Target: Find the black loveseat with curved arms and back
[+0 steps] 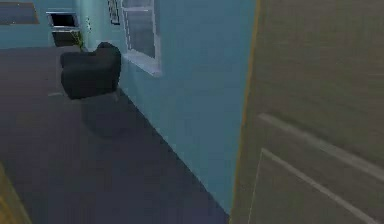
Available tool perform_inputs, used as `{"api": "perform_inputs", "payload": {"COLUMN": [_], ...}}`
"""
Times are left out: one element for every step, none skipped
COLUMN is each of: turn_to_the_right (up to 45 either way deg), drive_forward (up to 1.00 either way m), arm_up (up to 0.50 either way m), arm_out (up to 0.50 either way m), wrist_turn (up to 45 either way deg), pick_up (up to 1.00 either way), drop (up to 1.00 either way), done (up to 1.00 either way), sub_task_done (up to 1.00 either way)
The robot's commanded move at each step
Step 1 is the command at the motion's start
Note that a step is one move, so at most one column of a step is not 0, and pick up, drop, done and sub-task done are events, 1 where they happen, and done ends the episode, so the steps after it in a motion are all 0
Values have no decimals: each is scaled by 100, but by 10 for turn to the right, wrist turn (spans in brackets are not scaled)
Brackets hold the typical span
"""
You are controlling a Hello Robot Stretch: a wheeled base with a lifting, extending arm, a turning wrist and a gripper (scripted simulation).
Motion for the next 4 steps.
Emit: {"api": "perform_inputs", "payload": {"turn_to_the_right": [0, -360, 0, -30], "drive_forward": [55, 0, 100, 0], "arm_up": [0, 0, 0, 0], "arm_out": [0, 0, 0, 0], "wrist_turn": [0, 0, 0, 0], "pick_up": [0, 0, 0, 0], "drop": [0, 0, 0, 0], "done": [0, 0, 0, 0], "sub_task_done": [0, 0, 0, 0]}}
